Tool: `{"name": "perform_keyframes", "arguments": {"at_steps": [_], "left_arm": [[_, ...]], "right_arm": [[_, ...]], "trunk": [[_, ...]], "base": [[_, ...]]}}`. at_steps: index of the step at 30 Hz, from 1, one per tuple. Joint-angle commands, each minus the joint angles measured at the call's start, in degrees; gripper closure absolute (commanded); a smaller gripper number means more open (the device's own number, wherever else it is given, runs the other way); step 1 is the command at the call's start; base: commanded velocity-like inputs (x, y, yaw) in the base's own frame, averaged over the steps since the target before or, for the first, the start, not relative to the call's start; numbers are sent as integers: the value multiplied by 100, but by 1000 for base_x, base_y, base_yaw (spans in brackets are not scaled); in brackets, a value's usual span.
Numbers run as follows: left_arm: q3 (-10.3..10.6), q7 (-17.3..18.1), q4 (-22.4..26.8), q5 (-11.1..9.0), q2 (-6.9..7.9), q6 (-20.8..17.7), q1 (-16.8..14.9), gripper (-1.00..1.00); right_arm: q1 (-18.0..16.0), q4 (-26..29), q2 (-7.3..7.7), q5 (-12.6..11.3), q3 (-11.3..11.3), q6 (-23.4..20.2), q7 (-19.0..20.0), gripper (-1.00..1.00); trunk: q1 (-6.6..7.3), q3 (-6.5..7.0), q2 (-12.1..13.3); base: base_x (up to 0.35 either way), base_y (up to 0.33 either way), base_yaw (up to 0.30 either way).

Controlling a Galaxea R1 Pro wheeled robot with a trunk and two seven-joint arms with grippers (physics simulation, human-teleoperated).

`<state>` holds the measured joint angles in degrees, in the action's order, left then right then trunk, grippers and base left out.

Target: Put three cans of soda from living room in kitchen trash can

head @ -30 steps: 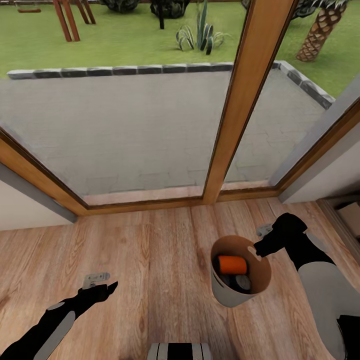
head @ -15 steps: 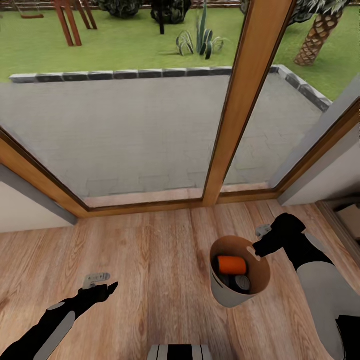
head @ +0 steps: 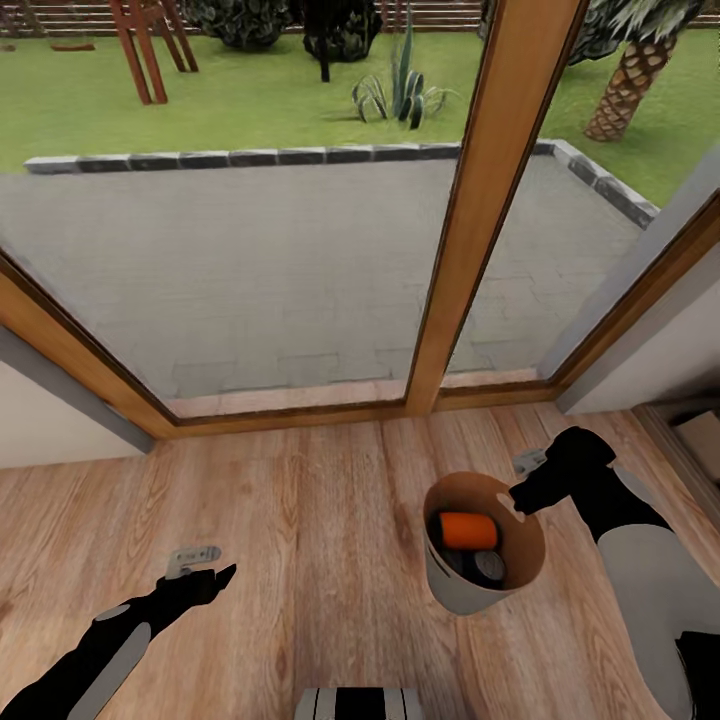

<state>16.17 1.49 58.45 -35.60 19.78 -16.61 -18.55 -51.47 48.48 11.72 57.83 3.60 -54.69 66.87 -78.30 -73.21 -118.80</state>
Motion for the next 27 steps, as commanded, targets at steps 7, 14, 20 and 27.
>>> {"name": "perform_keyframes", "arguments": {"at_steps": [7, 14, 20, 27], "left_arm": [[0, 0, 0, 0, 0, 0, 0, -100], [0, -4, -71, 0, -8, 0, 0, -100], [0, 0, -78, 0, -14, 0, 0, -100], [0, 0, -84, 0, -17, 0, 0, -100]], "right_arm": [[29, 37, 37, -94, 31, 205, 20, 100], [74, 56, 152, -106, 32, 666, -156, 100], [169, 61, 155, -125, 28, 743, -292, 100], [221, 60, 152, -148, 37, 1080, -362, 100]], "trunk": [[-154, -61, -282], [-308, -122, -563], [-439, -174, -804], [-593, -235, -1084]], "base": [[0, 0, 0], [0, 0, 0], [0, 0, 0], [0, 0, 0]]}}
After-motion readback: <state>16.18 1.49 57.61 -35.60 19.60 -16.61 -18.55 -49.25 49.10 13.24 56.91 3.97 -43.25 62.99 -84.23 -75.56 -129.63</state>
